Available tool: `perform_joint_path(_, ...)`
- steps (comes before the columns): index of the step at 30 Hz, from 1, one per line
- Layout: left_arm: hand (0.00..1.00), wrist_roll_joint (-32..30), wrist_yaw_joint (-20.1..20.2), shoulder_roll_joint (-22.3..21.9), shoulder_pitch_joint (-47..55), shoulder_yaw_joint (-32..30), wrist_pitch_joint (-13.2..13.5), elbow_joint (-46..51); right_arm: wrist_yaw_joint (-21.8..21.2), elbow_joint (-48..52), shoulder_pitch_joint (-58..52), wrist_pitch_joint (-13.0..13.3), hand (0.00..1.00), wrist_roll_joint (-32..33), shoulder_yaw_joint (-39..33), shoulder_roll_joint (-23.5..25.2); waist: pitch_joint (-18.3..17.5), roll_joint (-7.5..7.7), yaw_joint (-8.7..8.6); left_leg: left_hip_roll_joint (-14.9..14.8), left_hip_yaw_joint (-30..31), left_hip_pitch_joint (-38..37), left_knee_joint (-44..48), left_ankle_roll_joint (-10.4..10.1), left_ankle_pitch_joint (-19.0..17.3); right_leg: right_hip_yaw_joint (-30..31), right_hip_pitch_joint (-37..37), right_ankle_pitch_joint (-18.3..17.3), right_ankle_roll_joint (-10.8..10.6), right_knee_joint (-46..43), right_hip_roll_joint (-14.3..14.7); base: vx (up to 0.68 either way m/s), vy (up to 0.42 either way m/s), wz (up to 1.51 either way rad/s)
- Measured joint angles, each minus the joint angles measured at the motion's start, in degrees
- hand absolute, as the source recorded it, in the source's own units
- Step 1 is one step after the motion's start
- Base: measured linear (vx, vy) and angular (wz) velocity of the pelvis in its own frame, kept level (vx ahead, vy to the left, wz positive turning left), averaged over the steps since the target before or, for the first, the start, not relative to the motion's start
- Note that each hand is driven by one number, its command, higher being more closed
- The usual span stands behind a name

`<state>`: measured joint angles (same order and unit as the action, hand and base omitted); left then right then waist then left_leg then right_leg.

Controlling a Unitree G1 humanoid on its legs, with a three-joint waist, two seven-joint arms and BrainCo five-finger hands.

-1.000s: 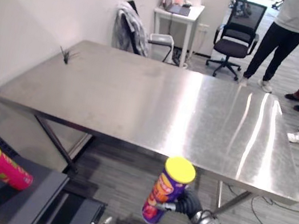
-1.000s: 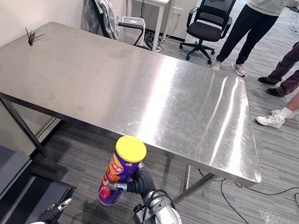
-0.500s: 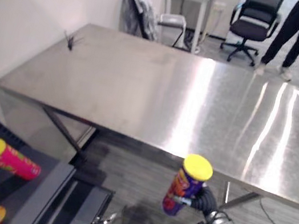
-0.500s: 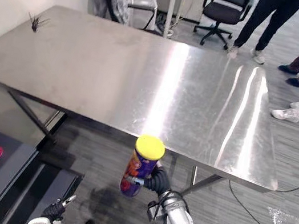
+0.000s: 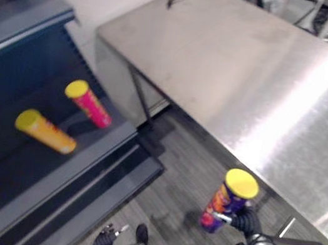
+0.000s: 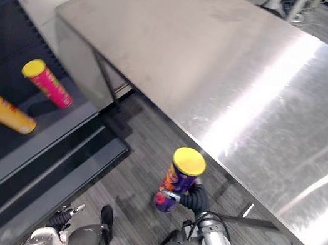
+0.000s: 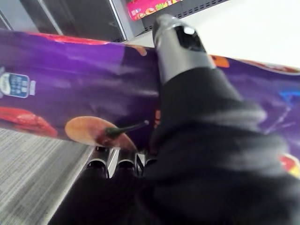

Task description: Put the gum and the chips on the shelf.

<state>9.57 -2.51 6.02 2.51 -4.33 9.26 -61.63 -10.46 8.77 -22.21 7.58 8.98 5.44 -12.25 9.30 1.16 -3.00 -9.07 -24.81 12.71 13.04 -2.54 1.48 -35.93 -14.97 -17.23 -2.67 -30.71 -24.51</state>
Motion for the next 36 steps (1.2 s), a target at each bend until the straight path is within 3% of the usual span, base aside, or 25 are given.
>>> perform_joint_path(3, 0.0, -1.9, 0.1, 0.0, 0.0, 3.3, 0.0, 0.1, 0.0, 0.0, -1.9, -0.1, 1.0, -0.1, -2.4, -0.3, -0.6, -2.1, -0.83, 1.5, -2.7, -5.7, -11.2, -3.0, 0.8, -7.2, 3.1, 0.3, -0.5, 0.5, 0.1, -0.05, 0.038, 1.1)
perform_joint_path(4, 0.0, -2.0, 0.1, 0.0, 0.0, 4.0, 0.0, 0.1, 0.0, 0.0, -1.9, -0.1, 1.0, -0.1, -2.4, -0.3, -0.5, -2.01, -0.8, 1.6, -2.6, -5.9, -12.4, -3.0, 0.8, -7.9, 3.4, 0.5, -0.7, 0.6, 0.3, -0.11, 0.093, 0.54)
perform_joint_path(5, 0.0, -2.3, 0.2, 0.0, -0.1, 5.6, 0.0, 0.2, 0.0, 0.0, -1.7, 0.0, 1.0, 0.0, -2.3, 0.1, -0.2, -1.01, -0.17, 2.0, -1.5, -5.6, -13.8, -2.8, 1.6, -8.4, 3.3, 1.4, -1.1, 1.3, 0.3, -0.07, 0.063, 0.33)
perform_joint_path(12, 0.0, -6.0, 0.0, 0.7, -0.7, 8.3, 0.3, 1.8, 0.2, -0.9, 1.1, -0.1, 1.0, 0.1, 6.4, 1.2, 0.9, -0.57, 1.89, 2.7, -1.3, -2.6, -14.9, -1.6, 2.2, -7.4, 1.1, 6.4, -1.4, 6.6, 2.4, -0.07, 0.091, -0.01)
perform_joint_path(18, 0.0, -2.5, -1.7, 0.4, -0.2, 1.2, 0.7, 2.4, 0.7, -3.4, 3.4, 0.0, 1.0, 0.5, 10.7, 1.8, 2.2, 0.36, 3.57, 2.2, -0.8, -1.8, -13.8, -0.6, 2.5, -4.9, 1.4, 8.5, -0.8, 9.2, 4.8, 0.01, 0.01, -0.01)
perform_joint_path(21, 0.0, -0.7, -1.7, 0.4, 0.5, -3.9, 0.6, 2.3, 1.6, -4.6, 3.9, 0.0, 1.0, 0.6, 10.5, 1.9, 3.2, 0.36, 4.75, 1.5, -0.3, -1.9, -7.8, -0.9, -1.7, -4.3, 3.6, 8.0, -1.3, 8.7, 4.1, 0.02, 0.011, 0.03)
perform_joint_path(23, 0.0, -0.9, -1.6, 1.3, 2.9, -5.1, 0.3, 2.2, 1.5, -4.5, 1.1, 0.1, 1.0, 2.9, 10.0, 2.3, 3.6, 0.53, 4.48, 3.1, 4.0, -2.0, -1.3, -0.7, -7.3, -6.3, 7.6, 5.1, -3.3, 3.2, -0.6, 0.02, 0.067, 0.5)
perform_joint_path(24, 0.0, -0.9, -1.6, 1.2, 3.7, -5.2, 0.2, 1.7, 1.4, -4.3, 0.0, 0.1, 1.0, 3.0, 9.7, 2.2, 3.9, 0.13, 4.09, 3.3, 5.9, -2.3, 0.2, -0.4, -8.6, -4.8, 7.8, 5.0, -3.1, -1.3, -1.9, 0.03, 0.044, 0.82)
perform_joint_path(25, 0.0, -1.2, -1.5, 1.2, 5.0, -5.0, -0.1, 0.1, 1.3, -4.4, -1.3, 0.0, 1.0, 2.9, 9.1, 2.1, 4.6, 0.08, 3.04, 3.6, 8.1, -2.3, 2.7, -0.1, -10.1, 2.3, 5.5, 7.6, 2.2, -8.2, -2.9, 0.03, 0.084, 1.11)
perform_joint_path(26, 0.0, -1.6, -1.3, 1.7, 7.4, -4.6, -1.0, -1.5, 1.2, -4.6, -3.1, -0.2, 1.0, 2.8, 8.5, 2.9, 4.9, -0.57, 1.63, 3.7, 11.2, -3.4, 3.2, 0.0, -10.8, 16.5, 0.6, 14.6, 9.3, -16.0, 0.0, 0.06, 0.08, 1.14)
perform_joint_path(27, 0.0, -1.8, -1.2, 2.0, 7.8, -4.6, -1.5, -2.3, 1.1, -4.6, -3.4, -0.2, 1.0, 2.8, 8.4, 3.3, 5.1, -1.76, 1.48, 3.3, 12.4, -4.1, 2.9, 0.1, -10.8, 21.4, -0.8, 13.6, 7.5, -17.6, 2.1, 0.11, 0.036, 0.96)
perform_joint_path(28, 0.0, -1.9, -1.3, 2.1, 8.9, -4.6, -2.3, -2.4, 1.1, -4.7, -3.8, -0.2, 1.0, 2.7, 8.4, 4.2, 5.4, -1.09, 1.35, 2.9, 13.6, -4.2, 2.9, 0.1, -10.8, 27.8, -2.2, 9.2, 4.0, -16.3, 5.4, 0.13, -0.076, 0.69)
perform_joint_path(29, 0.0, -1.9, -1.2, 3.2, 9.6, -4.5, -2.3, -3.3, 1.1, -4.7, -3.6, -0.2, 1.0, 2.4, 8.5, 6.3, 6.3, 0.43, 1.55, 2.9, 15.3, -3.6, 2.9, 0.2, -10.7, 35.7, -2.9, 6.3, 1.3, -6.9, 10.4, 0.12, -0.111, 0.65)
perform_joint_path(30, 0.0, -1.9, -1.2, 3.4, 9.5, -4.5, -2.4, -3.8, 1.1, -4.7, -3.4, -0.2, 1.0, 2.3, 8.4, 7.1, 6.4, 0.77, 1.45, 3.2, 16.3, -3.2, 2.9, 0.2, -10.7, 38.9, -2.7, 6.4, 0.7, -2.1, 12.0, 0.08, -0.127, 0.91)
perform_joint_path(31, 0.0, -1.9, -1.0, 3.9, 9.1, -4.3, -2.4, -4.5, 1.1, -3.6, -3.6, -0.3, 1.0, 2.4, 7.7, 8.4, 6.3, 1.27, 0.59, 4.2, 18.7, -1.9, 3.1, 0.1, -10.7, 45.2, -1.9, 7.5, -1.7, 6.5, 14.2, 0.07, -0.124, 0.98)
perform_joint_path(32, 0.0, -1.9, -0.9, 3.7, 8.6, -3.8, -2.4, -4.3, 1.1, -2.5, -4.2, -0.6, 1.0, 2.4, 7.2, 8.9, 6.3, 1.37, -0.24, 4.9, 20.4, -1.4, 3.4, 0.0, -10.7, 47.3, -1.2, 8.1, -2.8, 9.4, 14.6, 0.13, -0.196, 1.72)
perform_joint_path(33, 0.0, -2.7, 0.0, 3.9, 7.5, -1.8, -2.2, -3.3, 1.0, 0.7, -5.8, -0.9, 1.0, 2.7, 7.1, 8.8, 6.3, 2.86, -1.61, 7.3, 24.1, -0.7, 5.3, -0.7, -11.0, 49.2, 0.1, 9.0, -5.9, 10.5, 13.7, 0.17, -0.255, 1.49)
perform_joint_path(34, 0.0, -3.5, 0.2, 3.6, 6.5, -1.6, -2.2, -3.4, 0.7, 1.4, -6.1, -0.9, 1.0, 3.1, 7.4, 8.3, 6.7, 2.69, -1.58, 7.5, 25.2, -0.7, 6.2, -1.4, -11.4, 48.5, 0.0, 7.4, -8.1, 7.9, 13.3, 0.19, -0.319, 1.34)
perform_joint_path(36, 0.0, -4.1, 0.8, 3.6, 5.4, -1.5, -2.1, -2.1, 0.5, 2.2, -5.2, -1.1, 1.0, 5.0, 8.0, 6.3, 6.5, 1.63, -0.98, 6.5, 27.8, 0.3, 6.3, -3.1, -11.5, 46.1, -1.1, 4.3, -6.2, 3.6, 14.7, 0.13, -0.274, 0.65)
